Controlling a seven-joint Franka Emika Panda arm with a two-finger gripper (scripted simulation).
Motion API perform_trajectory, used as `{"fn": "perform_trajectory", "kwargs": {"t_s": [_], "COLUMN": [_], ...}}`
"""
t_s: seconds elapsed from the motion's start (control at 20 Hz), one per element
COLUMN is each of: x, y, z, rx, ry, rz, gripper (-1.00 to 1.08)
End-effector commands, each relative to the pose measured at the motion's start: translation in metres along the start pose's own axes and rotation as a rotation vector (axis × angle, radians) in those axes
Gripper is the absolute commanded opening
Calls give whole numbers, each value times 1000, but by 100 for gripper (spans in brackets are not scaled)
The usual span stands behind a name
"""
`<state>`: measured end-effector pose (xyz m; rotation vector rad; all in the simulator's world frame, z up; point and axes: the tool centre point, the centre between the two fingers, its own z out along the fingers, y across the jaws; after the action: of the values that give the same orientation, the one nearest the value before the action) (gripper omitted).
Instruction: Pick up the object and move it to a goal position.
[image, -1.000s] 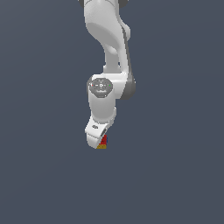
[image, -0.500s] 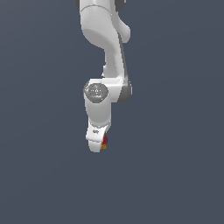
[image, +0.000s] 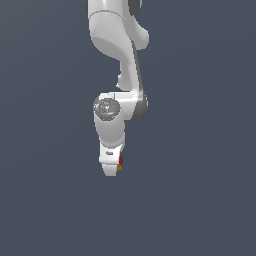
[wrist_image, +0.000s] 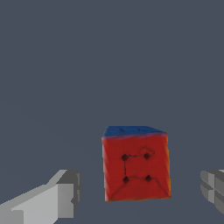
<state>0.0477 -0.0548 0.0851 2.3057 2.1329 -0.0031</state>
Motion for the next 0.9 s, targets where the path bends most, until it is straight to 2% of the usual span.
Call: {"fn": "perform_trajectory", "kwargs": {"t_s": [0.0,0.4,0.85], "x": [-1,-1,-1], "y": [1,1,0], "z": [1,5,46], "rx": [-1,-1,-1], "ry": [1,2,2], "rz": [-20,-26,-30], "gripper": [100,100,100]}}
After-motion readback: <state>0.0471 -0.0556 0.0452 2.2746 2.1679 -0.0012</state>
